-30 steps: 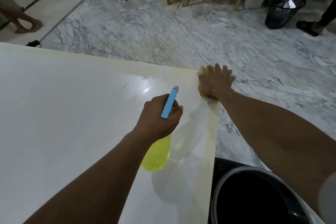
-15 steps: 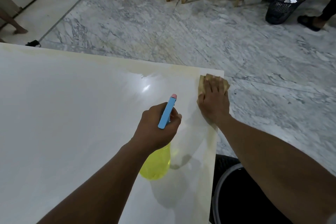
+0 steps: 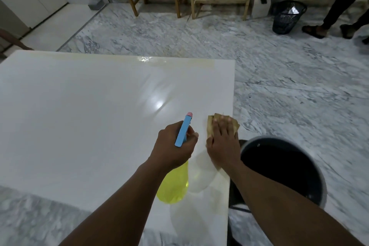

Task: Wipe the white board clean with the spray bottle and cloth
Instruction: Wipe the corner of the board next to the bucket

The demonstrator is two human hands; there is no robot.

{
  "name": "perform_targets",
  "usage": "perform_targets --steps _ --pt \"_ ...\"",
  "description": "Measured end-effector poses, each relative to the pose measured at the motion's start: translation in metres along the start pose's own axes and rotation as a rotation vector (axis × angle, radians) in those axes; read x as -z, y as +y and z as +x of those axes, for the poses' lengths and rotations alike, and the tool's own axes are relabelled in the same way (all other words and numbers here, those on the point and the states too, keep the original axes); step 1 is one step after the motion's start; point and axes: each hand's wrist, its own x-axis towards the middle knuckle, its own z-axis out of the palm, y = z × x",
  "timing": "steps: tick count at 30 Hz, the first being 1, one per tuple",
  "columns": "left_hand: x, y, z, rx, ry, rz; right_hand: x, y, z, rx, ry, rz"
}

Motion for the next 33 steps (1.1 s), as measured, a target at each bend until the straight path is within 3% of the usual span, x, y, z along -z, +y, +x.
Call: perform_targets --steps 11,17,21,23,24,27,30,33 --pt "0.004 -0.074 -0.205 0.057 -0.010 -0.042 -0.027 -0.035 -0.230 0.007 -0.080 -0.009" --pt "0.004 -0.087 -0.254 0.053 -0.012 -0.033 -0.034 -0.042 -0.306 0.043 -0.079 0.022" --pt "0.002 -0.085 -0.264 0.052 -0.024 -0.072 0.021 -0.053 -0.316 -0.006 -0.185 0.196" --pt "0.003 -0.078 -0.260 0.044 -0.027 -0.080 0.057 -0.055 -0.306 -0.157 -0.250 0.421" --pt "0.003 -0.075 -0.257 0.045 -0.034 -0.088 0.076 -0.056 -0.299 -0.259 -0.313 0.646" --pt "0.006 -0.058 -0.241 0.019 -0.069 -0.076 0.120 -0.042 -0.271 -0.644 -0.520 1.551" --pt "0.010 -0.039 -0.214 -0.038 -0.104 -0.001 0.146 -0.028 -0.246 -0.641 -0.531 2.075" --pt "0.010 -0.019 -0.178 -0.055 -0.157 0.039 0.156 -0.025 -0.209 -0.628 -0.523 2.183"
